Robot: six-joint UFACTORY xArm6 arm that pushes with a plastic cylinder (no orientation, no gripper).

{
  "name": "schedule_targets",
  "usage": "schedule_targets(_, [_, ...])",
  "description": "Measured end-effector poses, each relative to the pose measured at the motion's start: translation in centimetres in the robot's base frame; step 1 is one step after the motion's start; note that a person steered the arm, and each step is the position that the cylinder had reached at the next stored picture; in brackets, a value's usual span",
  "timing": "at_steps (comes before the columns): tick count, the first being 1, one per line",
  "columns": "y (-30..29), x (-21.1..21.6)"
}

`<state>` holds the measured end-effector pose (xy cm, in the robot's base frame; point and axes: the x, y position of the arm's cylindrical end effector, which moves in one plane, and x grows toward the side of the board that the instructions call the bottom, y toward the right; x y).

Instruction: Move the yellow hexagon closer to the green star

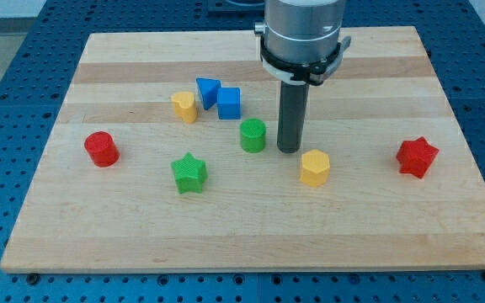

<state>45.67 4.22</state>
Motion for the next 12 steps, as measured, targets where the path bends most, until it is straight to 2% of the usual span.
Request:
schedule_targets(2, [-7.9, 0.0])
schedule_targets(4, [-9.9, -1.0])
schedule_targets(5, [-9.9, -1.1])
schedule_targets(6, [-5.9, -2.6])
schedule_targets(7, [-0.4, -6.7])
schedule_targets(8, [5.4, -5.3])
schedule_targets(9, [9.0, -2.2])
schedule_targets(11, [7.5, 4.3])
schedule_targets(12, [2.3, 4.5])
